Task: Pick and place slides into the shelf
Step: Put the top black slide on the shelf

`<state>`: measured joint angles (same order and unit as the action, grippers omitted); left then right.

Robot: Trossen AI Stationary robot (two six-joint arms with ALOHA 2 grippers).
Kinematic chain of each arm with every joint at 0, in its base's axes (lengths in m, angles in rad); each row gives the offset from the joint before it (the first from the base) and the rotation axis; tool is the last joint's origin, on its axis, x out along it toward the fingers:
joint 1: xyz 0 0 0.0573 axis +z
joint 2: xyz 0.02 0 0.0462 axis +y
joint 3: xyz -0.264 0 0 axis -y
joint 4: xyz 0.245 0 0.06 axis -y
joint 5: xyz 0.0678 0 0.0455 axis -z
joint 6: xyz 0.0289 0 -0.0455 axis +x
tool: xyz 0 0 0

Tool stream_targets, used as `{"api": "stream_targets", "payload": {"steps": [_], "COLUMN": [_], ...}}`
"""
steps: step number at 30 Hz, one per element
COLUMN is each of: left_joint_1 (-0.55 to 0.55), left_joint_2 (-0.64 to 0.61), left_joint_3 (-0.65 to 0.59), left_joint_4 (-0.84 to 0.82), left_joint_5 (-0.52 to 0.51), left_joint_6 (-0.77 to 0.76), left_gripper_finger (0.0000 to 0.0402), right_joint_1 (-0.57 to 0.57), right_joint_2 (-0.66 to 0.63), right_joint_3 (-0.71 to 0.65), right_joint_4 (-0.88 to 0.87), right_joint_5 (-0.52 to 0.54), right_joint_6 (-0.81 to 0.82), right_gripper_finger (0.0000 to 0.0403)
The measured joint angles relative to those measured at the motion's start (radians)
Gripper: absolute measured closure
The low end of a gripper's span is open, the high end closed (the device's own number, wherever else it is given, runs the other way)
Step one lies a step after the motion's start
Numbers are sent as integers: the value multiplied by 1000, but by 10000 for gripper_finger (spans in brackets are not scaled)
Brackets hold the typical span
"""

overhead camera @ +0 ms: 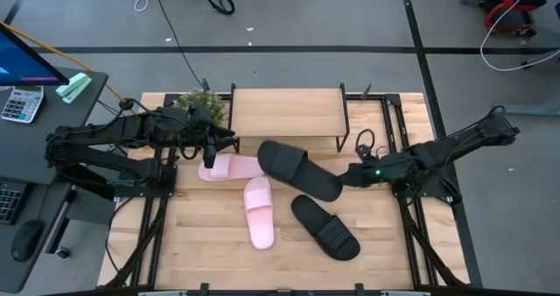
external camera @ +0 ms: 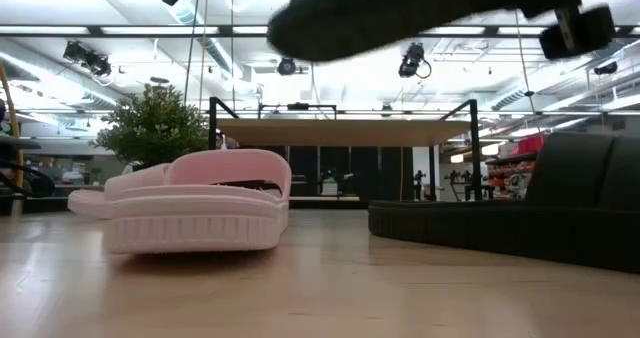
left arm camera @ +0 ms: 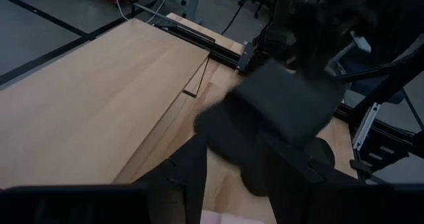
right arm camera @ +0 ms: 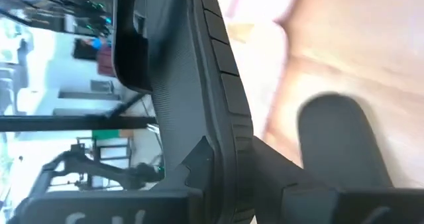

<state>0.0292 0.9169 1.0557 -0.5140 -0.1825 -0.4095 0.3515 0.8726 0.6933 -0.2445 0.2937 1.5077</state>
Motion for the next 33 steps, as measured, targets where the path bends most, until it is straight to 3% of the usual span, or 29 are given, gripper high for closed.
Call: {"api": "stream_targets", "payload": {"steps": [9, 16, 24, 29, 33], "left_joint_1": [0, 0, 0, 0, 0], "left_joint_2": [0, 0, 0, 0, 0], "left_joint_3": [0, 0, 0, 0, 0], "left_joint_4": [1, 2, 2, 3, 3], "left_joint_5": [-7, -42, -102, -132, -136], "left_joint_6": [0, 0, -6, -6, -6], "left_gripper_finger": [262, 255, 266, 261, 254], "right_joint_1": [-78, -169, -234, -246, -245], "right_joint_2": [19, 99, 257, 394, 511], "right_joint_3": [99, 100, 128, 278, 437], "right_joint_4": [-68, 52, 212, 192, 52], "right_joint_5": [356, 524, 574, 600, 598], "right_joint_6": [-87, 37, 82, 43, 17], "right_gripper_finger": [334, 334, 334, 334, 334]}}
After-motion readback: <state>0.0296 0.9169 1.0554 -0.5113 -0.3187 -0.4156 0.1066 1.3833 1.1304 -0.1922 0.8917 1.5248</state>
